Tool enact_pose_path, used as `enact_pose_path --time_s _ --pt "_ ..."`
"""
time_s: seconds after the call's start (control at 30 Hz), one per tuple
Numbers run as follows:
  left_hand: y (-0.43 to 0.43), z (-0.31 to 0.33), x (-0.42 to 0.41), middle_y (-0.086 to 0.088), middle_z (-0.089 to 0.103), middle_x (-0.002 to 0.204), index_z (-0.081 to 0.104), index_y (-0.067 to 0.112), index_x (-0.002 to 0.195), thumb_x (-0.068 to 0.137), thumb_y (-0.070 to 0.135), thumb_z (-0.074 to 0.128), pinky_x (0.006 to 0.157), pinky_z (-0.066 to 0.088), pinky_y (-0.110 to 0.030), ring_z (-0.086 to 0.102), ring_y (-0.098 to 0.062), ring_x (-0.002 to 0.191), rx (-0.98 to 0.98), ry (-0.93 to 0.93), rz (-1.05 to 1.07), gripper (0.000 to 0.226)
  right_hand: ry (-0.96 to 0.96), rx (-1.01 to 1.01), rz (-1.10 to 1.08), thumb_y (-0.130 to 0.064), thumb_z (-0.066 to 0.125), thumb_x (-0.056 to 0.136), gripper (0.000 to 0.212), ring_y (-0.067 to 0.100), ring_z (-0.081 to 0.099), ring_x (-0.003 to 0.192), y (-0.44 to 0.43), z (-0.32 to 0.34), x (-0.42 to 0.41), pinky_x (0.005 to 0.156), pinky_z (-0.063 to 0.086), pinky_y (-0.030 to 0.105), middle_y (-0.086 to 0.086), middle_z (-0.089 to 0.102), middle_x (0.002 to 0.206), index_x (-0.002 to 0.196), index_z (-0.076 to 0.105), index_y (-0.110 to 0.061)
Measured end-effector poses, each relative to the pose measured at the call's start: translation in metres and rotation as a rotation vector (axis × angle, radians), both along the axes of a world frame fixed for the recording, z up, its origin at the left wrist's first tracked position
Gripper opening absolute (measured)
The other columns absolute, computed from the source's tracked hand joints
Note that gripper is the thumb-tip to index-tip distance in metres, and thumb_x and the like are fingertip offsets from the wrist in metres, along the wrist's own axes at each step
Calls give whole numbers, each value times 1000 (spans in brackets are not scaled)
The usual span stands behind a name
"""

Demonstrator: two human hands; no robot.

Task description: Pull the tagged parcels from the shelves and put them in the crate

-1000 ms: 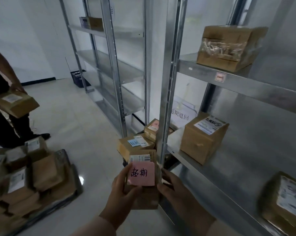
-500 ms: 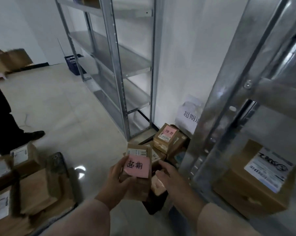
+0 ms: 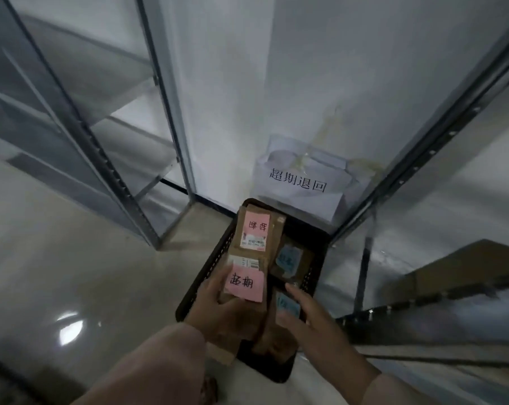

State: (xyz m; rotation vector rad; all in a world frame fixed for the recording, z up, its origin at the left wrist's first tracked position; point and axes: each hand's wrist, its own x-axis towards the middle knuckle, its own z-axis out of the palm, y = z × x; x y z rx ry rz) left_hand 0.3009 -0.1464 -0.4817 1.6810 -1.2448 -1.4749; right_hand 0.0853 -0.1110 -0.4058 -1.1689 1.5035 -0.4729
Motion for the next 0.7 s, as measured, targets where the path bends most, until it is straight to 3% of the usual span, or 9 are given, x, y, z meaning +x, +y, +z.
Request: enact_pose_path --time_s 0.13,0.33,0.43,0.5,0.53,0.6,0.67,0.7 --pt "-47 -40 11 -8 38 142 38 43 138 77 20 73 109 40 -48 46 -26 128 84 5 -120 74 73 11 -119 -58 55 87 42 3 37 130 -13 -11 9 112 35 36 -20 37 141 124 38 -62" --pt "-66 -82 16 9 28 138 33 61 131 70 36 70 103 45 -49 41 -23 123 166 -33 -225 76 69 58 -251 -63 57 82 45 4 46 124 -9 -29 11 106 42 36 -19 42 139 125 42 -65" --pt "-71 -98 23 4 42 138 30 51 139 79 32 68 103 45 -50 45 -23 126 155 -71 -273 74 72 58 -258 -61 56 83 40 -6 46 118 -3 -31 12 94 44 15 -24 41 134 119 41 -70" --pt "-72 -102 26 3 44 134 26 43 146 85 31 66 101 45 -40 48 -20 122 121 -169 -311 74 83 57 -239 -56 55 88 37 -21 43 110 1 -29 14 78 42 1 -31 39 129 116 38 -73" --pt "-71 -100 27 3 43 134 24 40 148 85 32 65 98 44 -34 49 -17 118 90 -238 -336 75 87 50 -227 -55 54 89 39 -25 41 109 4 -27 14 78 40 -1 -34 37 129 118 36 -73" --pt "-68 -92 26 0 40 137 24 37 149 84 34 67 98 43 -34 47 -16 115 20 -352 -354 78 133 15 -190 -55 53 89 46 -19 34 122 12 -24 14 101 36 11 -33 33 138 129 32 -66" --pt "-61 -77 21 -2 37 145 28 32 149 82 36 69 107 38 -41 42 -22 126 -88 -442 -352 79 198 -36 -142 -53 53 90 54 -8 25 134 24 -18 12 114 25 25 -29 29 145 138 28 -57" --pt "-54 -66 17 -3 35 148 31 30 149 82 38 69 111 34 -43 37 -24 132 -159 -496 -360 77 232 -77 -116 -52 54 90 57 -7 23 135 31 -15 10 115 22 23 -28 27 145 140 26 -55"
